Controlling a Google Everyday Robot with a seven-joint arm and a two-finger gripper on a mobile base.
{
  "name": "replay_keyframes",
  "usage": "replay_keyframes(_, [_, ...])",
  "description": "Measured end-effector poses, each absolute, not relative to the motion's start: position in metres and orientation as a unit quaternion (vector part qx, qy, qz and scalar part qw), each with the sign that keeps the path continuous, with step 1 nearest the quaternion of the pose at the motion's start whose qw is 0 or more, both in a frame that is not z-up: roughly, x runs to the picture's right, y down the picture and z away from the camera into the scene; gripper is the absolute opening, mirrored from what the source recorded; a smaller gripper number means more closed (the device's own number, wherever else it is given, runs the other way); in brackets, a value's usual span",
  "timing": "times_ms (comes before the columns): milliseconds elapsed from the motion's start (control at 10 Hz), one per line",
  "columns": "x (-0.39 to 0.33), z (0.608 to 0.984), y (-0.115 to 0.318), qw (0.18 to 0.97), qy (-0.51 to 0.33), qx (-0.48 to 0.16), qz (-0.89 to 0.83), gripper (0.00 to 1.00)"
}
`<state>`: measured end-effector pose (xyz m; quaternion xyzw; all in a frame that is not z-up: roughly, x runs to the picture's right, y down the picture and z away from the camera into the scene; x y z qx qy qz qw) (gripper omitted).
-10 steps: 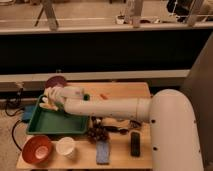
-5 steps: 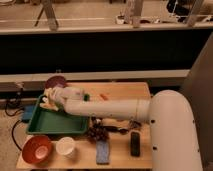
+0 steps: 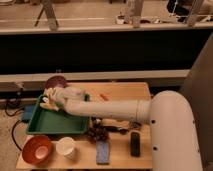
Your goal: Place banana in tray
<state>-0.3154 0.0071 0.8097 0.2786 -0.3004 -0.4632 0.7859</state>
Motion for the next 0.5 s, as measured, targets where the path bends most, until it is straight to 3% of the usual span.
replay_keyframes(500, [-0.3133, 0.8100, 0.0057, 0.787, -0.300, 0.282, -0.459, 0.48])
